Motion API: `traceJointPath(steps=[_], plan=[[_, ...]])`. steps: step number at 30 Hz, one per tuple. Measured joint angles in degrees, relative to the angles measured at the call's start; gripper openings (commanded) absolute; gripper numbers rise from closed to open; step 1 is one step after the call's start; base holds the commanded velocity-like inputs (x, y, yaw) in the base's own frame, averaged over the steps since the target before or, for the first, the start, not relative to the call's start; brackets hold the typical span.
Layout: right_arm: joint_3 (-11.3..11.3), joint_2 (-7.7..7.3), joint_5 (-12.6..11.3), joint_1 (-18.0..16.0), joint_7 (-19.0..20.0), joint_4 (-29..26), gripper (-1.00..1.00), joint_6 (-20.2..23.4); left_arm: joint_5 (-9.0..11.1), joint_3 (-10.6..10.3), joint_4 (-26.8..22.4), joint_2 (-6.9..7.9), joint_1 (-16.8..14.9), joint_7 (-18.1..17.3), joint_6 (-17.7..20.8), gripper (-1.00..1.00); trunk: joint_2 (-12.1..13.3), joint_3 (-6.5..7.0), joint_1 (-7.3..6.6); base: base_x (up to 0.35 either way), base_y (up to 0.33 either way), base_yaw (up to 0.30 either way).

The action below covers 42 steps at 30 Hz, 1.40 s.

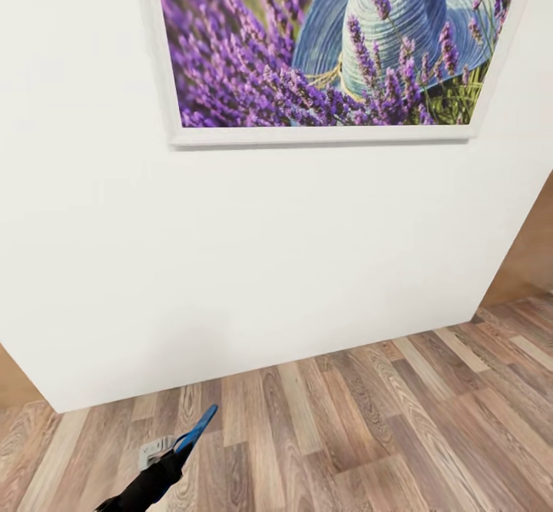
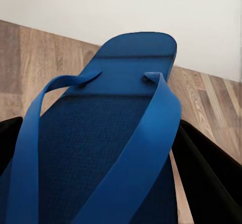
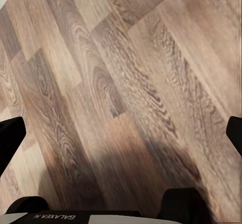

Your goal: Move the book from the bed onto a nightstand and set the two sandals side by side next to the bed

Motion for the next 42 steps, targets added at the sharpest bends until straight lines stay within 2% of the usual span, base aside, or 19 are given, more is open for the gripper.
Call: traceJointPath(steps=[6, 23, 29, 42], plan=[[0.0, 0.0, 0.0, 0.0, 0.1, 0.0, 1.0, 0.0, 0.2, 0.0, 0.0, 0.24, 0.0, 0.1, 0.2, -1.0, 0.0, 0.0, -0.02, 0.111, 0.0, -0.123], [0.0, 0.0, 0.0, 0.0, 0.1, 0.0, 1.0, 0.0, 0.2, 0.0, 0.1, 0.46, 0.0, 0.0, 0.4, -1.0, 0.0, 0.0, -0.03, 0.323, 0.0, -0.026], [0.0, 0.0, 0.0, 0.0, 0.1, -0.1, 1.0, 0.0, 0.2, 0.0, 0.1, 0.46, 0.0, 0.0, 0.3, -1.0, 0.0, 0.0, -0.01, 0.231, 0.0, -0.241], [0.0, 0.0, 0.0, 0.0, 0.1, -0.1, 1.0, 0.0, 0.2, 0.1, 0.1, 0.46, 0.0, 0.0, 0.3, -1.0, 0.0, 0.0, 0.0, 0.02, 0.0, -0.296]])
